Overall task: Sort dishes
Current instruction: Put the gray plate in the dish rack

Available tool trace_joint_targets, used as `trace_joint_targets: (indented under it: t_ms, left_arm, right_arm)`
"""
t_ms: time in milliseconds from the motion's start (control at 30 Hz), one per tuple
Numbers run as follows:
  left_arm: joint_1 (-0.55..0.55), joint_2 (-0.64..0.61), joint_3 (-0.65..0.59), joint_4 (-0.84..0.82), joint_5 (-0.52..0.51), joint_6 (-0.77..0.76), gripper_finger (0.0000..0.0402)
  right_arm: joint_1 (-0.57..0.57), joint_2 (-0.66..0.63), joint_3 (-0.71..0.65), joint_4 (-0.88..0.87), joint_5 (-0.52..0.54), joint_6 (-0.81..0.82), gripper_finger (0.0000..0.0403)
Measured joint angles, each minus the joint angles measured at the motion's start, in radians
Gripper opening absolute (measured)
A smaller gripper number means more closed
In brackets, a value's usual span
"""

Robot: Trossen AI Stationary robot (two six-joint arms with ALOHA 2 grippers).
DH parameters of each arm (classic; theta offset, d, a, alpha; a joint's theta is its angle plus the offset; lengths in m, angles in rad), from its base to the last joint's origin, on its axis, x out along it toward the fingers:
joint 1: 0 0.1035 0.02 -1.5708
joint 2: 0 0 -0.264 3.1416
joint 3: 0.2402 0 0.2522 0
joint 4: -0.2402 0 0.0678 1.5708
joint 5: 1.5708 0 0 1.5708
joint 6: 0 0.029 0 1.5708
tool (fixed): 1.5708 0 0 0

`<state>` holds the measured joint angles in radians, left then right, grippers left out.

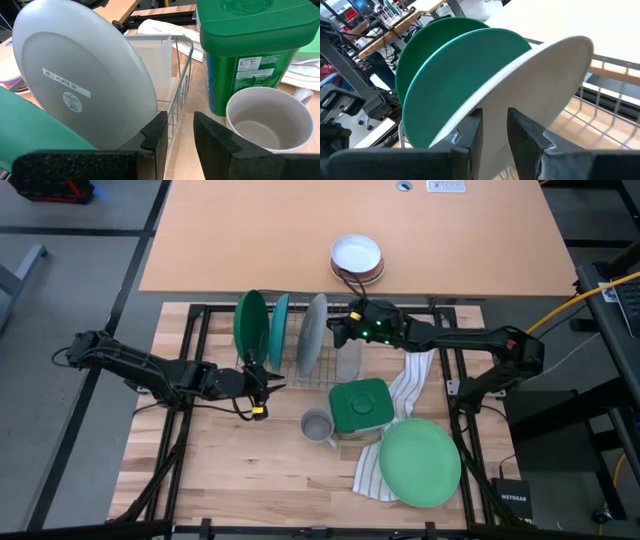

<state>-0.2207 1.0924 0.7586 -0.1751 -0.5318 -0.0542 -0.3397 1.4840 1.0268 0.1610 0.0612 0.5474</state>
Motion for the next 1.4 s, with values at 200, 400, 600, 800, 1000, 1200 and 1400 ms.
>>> trace_joint_targets:
  t_ms: [200, 400, 600, 800, 1000, 1200, 1400]
  left_arm:
    - [0.000, 0.000, 0.000, 0.000, 0.000, 0.006, 0.0084]
    - [0.000, 0.000, 0.000, -0.001, 0.000, 0.005, 0.0084]
    - [0.000, 0.000, 0.000, -0.001, 0.000, 0.003, 0.0084]
    - [0.000, 0.000, 0.000, -0.001, 0.000, 0.003, 0.0084]
    - [0.000, 0.000, 0.000, -0.001, -0.001, 0.003, 0.0084]
    - [0.039, 0.000, 0.000, -0.001, -0.028, 0.076, 0.0084]
    - [0.139, 0.000, 0.000, 0.000, -0.034, 0.148, 0.0084]
  right_arm:
    - [0.007, 0.111, 0.123, -0.004, -0.050, -0.004, 0.0090]
    - [0.027, 0.223, 0.263, -0.033, -0.061, -0.055, 0.0090]
    - [0.026, 0.285, 0.336, -0.069, -0.080, -0.055, 0.0090]
    - [0.026, 0.288, 0.338, -0.085, -0.080, -0.063, 0.0090]
    - [0.026, 0.288, 0.338, -0.085, -0.085, -0.084, 0.0090]
    - [0.026, 0.285, 0.338, -0.082, -0.106, -0.089, 0.0090]
    - [0.026, 0.285, 0.338, -0.081, -0.106, -0.111, 0.0090]
